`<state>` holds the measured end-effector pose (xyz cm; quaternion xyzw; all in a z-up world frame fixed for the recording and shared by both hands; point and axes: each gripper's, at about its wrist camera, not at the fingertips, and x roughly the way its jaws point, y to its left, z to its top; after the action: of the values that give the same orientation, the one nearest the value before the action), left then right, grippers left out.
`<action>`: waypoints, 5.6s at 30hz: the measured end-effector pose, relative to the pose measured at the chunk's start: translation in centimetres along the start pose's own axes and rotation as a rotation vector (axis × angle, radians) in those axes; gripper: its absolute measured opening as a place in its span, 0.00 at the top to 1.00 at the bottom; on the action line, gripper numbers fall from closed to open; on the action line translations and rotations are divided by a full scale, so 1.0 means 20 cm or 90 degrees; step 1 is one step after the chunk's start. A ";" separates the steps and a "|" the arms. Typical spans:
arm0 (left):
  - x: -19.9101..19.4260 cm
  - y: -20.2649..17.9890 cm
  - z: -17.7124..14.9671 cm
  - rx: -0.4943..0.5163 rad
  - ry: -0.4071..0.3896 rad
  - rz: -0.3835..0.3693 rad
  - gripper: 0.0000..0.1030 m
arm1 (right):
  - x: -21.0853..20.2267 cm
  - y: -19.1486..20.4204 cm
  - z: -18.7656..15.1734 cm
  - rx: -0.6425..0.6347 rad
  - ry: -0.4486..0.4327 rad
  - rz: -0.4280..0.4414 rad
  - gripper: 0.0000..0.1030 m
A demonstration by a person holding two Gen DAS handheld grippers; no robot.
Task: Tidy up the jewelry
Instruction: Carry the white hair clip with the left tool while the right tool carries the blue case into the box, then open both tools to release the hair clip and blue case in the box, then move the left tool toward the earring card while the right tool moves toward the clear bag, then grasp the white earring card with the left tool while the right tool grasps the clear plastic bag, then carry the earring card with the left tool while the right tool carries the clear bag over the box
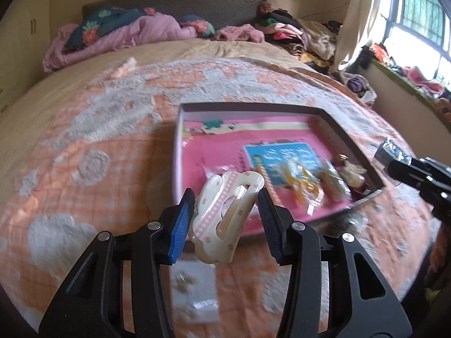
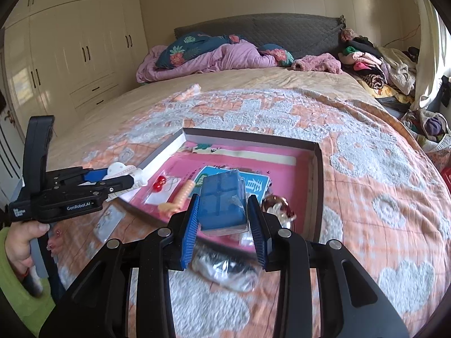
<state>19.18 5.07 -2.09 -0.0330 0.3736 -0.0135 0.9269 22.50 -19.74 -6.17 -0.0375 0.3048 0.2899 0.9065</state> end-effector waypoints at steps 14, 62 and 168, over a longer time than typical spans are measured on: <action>0.18 0.04 0.06 -0.024 0.016 -0.009 0.63 | 0.24 -0.08 0.03 0.009 0.036 -0.035 0.68; -0.26 0.10 -0.13 -0.027 -0.047 0.070 0.09 | -0.15 0.08 -0.11 0.053 -0.038 0.010 0.11; 0.23 -0.26 0.07 0.011 0.015 -0.081 0.69 | -0.01 -0.29 -0.12 0.086 -0.064 -0.096 0.30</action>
<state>23.46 -0.28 -4.00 -0.0488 0.3816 -0.0762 0.9199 24.27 -25.19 -8.53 0.0154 0.2737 0.2015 0.9404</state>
